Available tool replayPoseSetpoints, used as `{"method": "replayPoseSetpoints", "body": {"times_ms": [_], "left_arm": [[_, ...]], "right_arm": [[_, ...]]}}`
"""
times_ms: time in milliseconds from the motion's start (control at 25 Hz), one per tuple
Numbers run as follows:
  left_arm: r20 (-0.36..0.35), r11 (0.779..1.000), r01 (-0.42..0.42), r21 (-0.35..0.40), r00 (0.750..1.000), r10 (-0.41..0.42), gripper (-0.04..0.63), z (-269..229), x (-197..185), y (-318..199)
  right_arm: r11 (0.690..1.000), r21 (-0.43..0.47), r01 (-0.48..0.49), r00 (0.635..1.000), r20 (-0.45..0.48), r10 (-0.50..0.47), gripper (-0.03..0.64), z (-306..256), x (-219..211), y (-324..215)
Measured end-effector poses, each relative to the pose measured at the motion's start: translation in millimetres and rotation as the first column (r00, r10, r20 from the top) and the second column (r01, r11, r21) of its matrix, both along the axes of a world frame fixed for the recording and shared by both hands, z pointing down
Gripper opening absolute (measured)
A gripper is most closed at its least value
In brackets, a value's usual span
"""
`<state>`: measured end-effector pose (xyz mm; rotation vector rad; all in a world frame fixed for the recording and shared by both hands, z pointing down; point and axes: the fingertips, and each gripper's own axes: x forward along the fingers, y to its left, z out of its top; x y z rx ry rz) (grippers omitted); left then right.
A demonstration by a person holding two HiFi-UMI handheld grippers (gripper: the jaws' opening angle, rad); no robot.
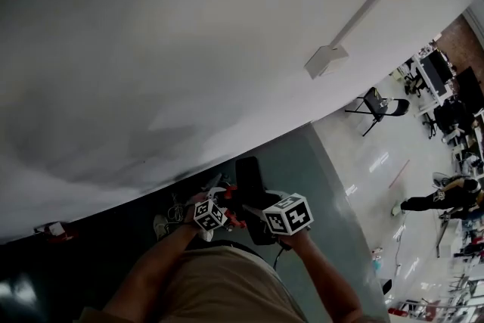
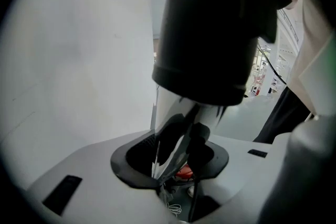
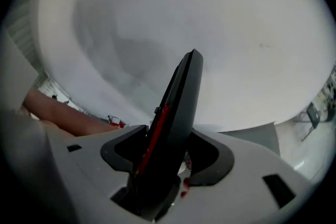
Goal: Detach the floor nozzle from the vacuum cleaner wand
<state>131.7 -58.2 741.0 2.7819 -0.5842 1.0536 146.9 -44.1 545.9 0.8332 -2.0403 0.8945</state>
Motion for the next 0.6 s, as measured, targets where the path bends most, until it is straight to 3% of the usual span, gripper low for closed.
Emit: {"method": "replayPoseSetpoints", "body": {"times_ms": [120, 280, 360, 480, 600], "left_arm": [[0.009, 1.000, 0.026, -0.002, 1.000, -0.026, 0.146, 0, -2, 1], [0.021, 1.000, 0.030, 0.003, 0.999, -0.030, 0.146, -2, -5, 2], [0.030, 1.000, 0.030, 0.008, 0.999, -0.030, 0.143, -1, -6, 3], [0.047, 1.000, 0.015, 0.012, 0.999, -0.015, 0.140, 0, -8, 7], [0.057, 1.000, 0.018, 0.013, 0.998, -0.019, 0.138, 1, -8, 10]], "right_arm": [[0.973, 0.087, 0.213, 0.969, -0.148, -0.199, 0.250, -2, -4, 3], [0.889, 0.209, 0.407, 0.895, -0.284, -0.343, 0.258, -9, -14, 11], [0.871, 0.250, 0.423, 0.894, -0.273, -0.356, 0.258, -8, -17, 15], [0.899, 0.243, 0.364, 0.930, -0.144, -0.338, 0.246, 7, -20, 19], [0.902, 0.183, 0.391, 0.919, -0.121, -0.374, 0.273, 31, -23, 25]]}}
